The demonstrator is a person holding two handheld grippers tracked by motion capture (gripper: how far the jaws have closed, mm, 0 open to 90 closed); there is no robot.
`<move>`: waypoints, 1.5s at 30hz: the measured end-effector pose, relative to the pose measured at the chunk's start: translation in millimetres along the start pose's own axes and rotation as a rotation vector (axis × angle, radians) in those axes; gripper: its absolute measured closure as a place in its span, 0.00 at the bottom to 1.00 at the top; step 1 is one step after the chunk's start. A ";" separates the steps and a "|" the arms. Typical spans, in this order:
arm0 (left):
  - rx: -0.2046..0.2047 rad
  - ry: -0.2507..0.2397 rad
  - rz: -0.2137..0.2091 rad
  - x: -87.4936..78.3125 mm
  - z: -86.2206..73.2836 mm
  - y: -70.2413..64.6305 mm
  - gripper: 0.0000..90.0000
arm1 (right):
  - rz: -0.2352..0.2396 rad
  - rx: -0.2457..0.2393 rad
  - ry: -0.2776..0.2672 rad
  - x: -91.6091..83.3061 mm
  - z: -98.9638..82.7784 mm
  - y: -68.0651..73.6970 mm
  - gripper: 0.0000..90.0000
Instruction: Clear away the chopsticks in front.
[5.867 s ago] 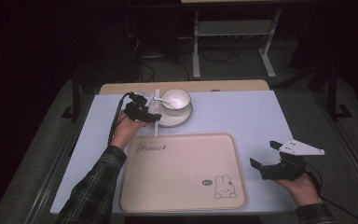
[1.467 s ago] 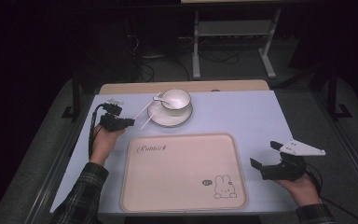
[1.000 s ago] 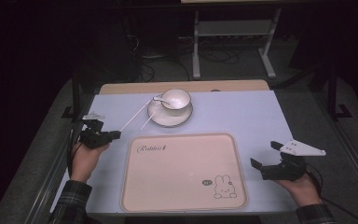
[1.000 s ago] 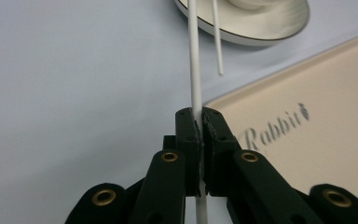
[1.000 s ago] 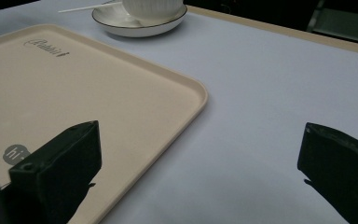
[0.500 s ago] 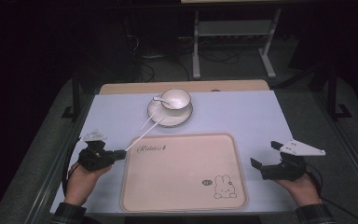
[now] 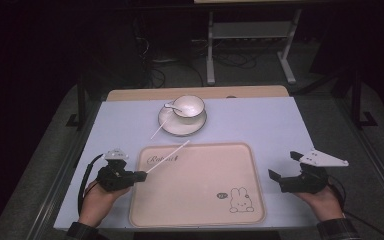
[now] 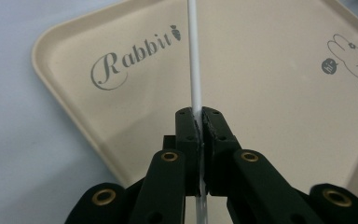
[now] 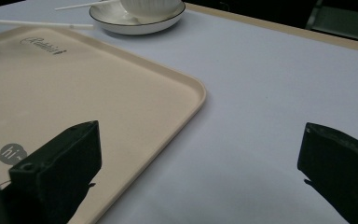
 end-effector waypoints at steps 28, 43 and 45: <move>0.084 0.112 0.027 39.4 -9.9 -13.2 0.91 | 0.004 -0.002 0.004 0.5 0.0 0.7 0.00; 0.051 -0.004 0.002 29.4 6.1 -1.2 0.24 | 0.007 -0.006 0.005 1.1 0.2 1.1 0.00; 0.067 -0.010 0.017 32.0 15.1 2.7 0.17 | 0.005 -0.003 0.005 0.7 0.1 1.1 0.00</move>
Point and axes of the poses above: each handheld gripper's, and its own axes: x roughly forward along the jaws, z roughly out of its top, y roughly to its left, the point moved 3 cm from there along x, roughly forward along the jaws, and after that the axes turned 8 degrees about z, right-handed, at the moved point
